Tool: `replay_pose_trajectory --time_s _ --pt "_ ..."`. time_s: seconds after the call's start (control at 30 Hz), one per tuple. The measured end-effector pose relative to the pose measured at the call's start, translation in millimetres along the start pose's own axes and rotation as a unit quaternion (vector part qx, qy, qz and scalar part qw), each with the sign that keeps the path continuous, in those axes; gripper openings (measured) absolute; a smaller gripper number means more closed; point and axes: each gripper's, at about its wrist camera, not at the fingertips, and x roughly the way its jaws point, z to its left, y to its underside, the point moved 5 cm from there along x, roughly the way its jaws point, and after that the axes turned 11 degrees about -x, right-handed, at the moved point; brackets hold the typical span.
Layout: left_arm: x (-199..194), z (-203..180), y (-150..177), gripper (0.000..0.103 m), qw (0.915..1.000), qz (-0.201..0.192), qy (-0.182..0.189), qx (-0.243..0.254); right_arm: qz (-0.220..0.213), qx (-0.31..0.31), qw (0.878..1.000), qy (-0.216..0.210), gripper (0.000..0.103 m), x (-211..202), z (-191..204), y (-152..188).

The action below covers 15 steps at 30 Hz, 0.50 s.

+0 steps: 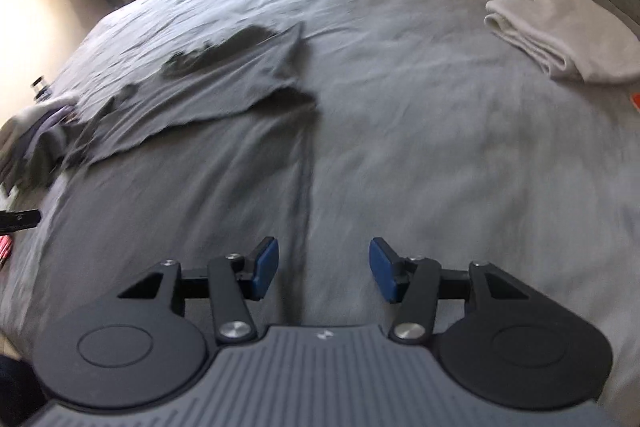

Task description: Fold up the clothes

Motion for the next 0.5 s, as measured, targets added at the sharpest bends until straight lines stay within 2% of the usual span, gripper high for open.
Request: replay_pose_trajectory --time_s 0.07,0.13,0.3,0.43,0.5 --pt "-12 7 17 0.039 0.9999 0.003 0.005 -0.012 -0.002 0.009 1.000 -0.022 0.055 -9 6 12" --pt "-23 11 34 0.039 0.9997 0.006 0.010 -0.020 -0.001 0.008 1.000 -0.018 0.055 -15 11 21" --pt "-31 -7 73 0.039 0.9995 0.007 0.014 0.026 -0.003 -0.004 1.000 0.001 0.053 -28 20 42" --pt "-28 -18 93 0.038 0.9975 -0.009 -0.008 0.070 -0.013 0.016 1.000 0.009 0.040 -33 22 58" --pt "-29 -21 93 0.006 0.9974 -0.011 -0.013 0.070 -0.016 0.015 1.000 0.021 0.031 -32 27 62"
